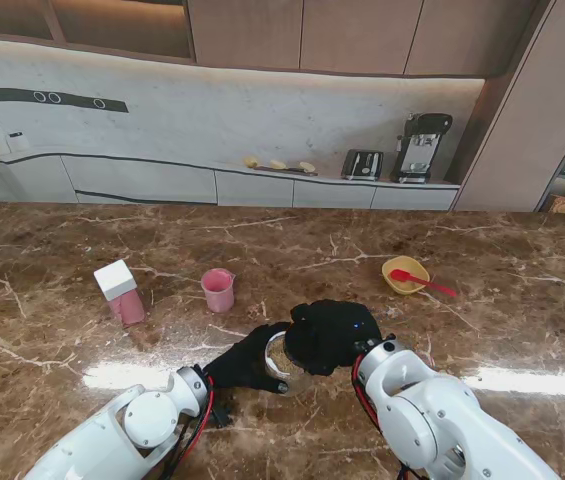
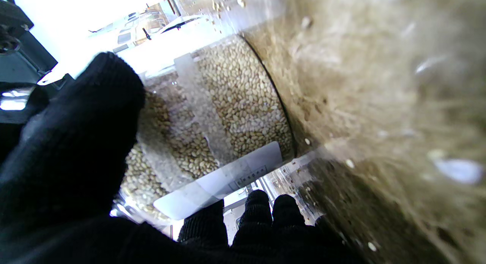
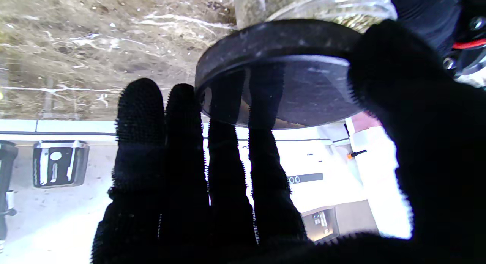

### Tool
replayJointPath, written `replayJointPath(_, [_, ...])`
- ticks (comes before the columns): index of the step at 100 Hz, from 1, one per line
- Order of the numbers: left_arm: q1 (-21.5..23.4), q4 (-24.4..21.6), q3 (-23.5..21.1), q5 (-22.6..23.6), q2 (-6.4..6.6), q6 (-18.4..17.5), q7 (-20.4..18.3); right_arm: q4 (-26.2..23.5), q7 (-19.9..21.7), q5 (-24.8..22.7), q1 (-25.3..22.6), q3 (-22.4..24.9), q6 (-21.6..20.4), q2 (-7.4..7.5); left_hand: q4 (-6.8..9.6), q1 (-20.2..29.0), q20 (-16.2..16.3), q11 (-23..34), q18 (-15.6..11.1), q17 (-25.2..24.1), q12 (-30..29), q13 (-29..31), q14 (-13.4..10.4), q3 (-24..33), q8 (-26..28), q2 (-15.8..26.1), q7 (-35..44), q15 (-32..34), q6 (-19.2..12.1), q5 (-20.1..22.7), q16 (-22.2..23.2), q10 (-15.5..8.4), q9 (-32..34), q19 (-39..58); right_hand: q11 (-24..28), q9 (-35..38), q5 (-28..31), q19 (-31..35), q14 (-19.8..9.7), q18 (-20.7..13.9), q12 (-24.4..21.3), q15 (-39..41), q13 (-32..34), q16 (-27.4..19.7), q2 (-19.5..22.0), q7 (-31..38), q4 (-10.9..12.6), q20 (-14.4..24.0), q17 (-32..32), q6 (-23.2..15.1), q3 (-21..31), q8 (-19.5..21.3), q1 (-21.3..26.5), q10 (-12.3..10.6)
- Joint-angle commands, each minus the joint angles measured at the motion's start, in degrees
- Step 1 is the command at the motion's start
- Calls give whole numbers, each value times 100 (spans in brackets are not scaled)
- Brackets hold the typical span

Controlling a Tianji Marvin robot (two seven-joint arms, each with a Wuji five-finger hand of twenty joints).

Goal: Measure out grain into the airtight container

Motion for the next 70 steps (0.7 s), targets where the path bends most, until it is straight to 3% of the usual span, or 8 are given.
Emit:
replayJointPath(1, [180,406,84,54,33,151,-63,46,175,-8,62,-87,3,-9,384,94,91,-38,2376,518,87,-254,1022,66,21,690,303,-48,-358,43,93,-29,-172,660,555,356,289,83,-326,-139,288,207,302,117,948,512,642,-114,-40,-231,937,202,813,-517])
replayJointPath(38, [169,425,87,43,35,116,-78,177,610,-204,537,-658,67,56,388,96,107,-39,2375,520,85,-252,1019,64,18,717,290,-48,-348,47,96,-37,-170,672,524,300,242,40,-358,-176,284,198,239,125,1078,460,667,-95,-87,-241,881,204,766,-542])
replayJointPath(70, [168,437,86,43,35,100,-78,205,668,-294,632,-837,94,70,401,110,131,-37,2374,513,90,-255,1029,58,16,735,280,-44,-341,43,108,-25,-171,682,505,249,197,16,-365,-190,276,210,202,124,1169,427,690,-75,-110,-235,868,208,765,-531])
